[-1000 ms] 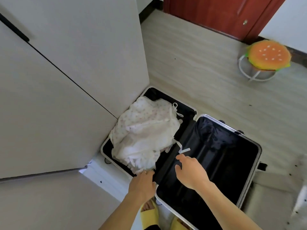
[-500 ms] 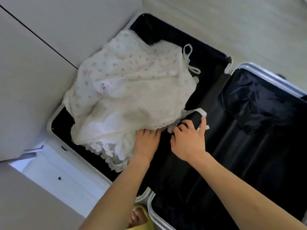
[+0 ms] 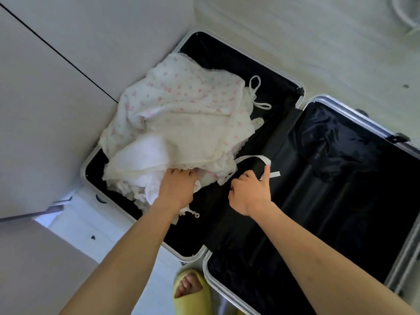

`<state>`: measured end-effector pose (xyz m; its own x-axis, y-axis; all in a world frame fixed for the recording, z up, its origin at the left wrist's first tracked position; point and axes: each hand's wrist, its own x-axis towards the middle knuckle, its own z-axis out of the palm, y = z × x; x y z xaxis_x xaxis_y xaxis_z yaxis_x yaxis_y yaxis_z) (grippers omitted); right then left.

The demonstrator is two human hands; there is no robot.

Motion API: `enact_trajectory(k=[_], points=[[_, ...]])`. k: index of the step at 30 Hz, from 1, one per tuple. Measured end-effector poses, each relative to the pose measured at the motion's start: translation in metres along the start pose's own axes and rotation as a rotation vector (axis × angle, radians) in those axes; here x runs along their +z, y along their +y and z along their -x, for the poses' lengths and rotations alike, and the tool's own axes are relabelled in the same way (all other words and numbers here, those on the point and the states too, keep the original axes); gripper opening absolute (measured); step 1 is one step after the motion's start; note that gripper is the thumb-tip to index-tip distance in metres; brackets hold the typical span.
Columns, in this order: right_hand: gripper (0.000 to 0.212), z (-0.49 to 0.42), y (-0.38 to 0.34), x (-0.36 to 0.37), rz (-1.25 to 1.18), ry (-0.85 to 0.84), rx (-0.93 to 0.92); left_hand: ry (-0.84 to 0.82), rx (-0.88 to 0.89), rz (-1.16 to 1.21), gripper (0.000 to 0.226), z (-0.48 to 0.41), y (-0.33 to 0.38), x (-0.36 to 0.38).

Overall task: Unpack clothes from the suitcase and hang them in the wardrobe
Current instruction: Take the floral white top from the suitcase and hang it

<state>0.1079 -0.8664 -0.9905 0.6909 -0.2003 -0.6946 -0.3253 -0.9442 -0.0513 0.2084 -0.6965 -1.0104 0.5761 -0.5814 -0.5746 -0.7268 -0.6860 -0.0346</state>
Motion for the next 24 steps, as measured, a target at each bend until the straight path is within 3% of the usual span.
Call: enact_trajectory(k=[4,10,16,21,24], points=[[0.033,0.025,-0.013,-0.024,-0.240,-0.028,0.048,-0.082,-0.089,0.194,0.057,0.025,-0.021,-0.034],[0.035,0.079,-0.013,-0.077,-0.407,-0.006,0.060,-0.229,-0.198,0.574,0.046,0.068,-0.050,-0.110],[0.013,0.145,-0.014,-0.136,-0.609,0.009,0.007,-0.275,-0.233,0.967,0.049,0.130,-0.062,-0.192],[0.045,0.178,-0.021,-0.190,-0.692,0.036,-0.084,-0.290,-0.243,1.169,0.060,0.156,-0.069,-0.262],[0.053,0.189,-0.030,-0.214,-0.724,0.063,-0.128,-0.293,-0.196,1.231,0.059,0.167,-0.073,-0.295]])
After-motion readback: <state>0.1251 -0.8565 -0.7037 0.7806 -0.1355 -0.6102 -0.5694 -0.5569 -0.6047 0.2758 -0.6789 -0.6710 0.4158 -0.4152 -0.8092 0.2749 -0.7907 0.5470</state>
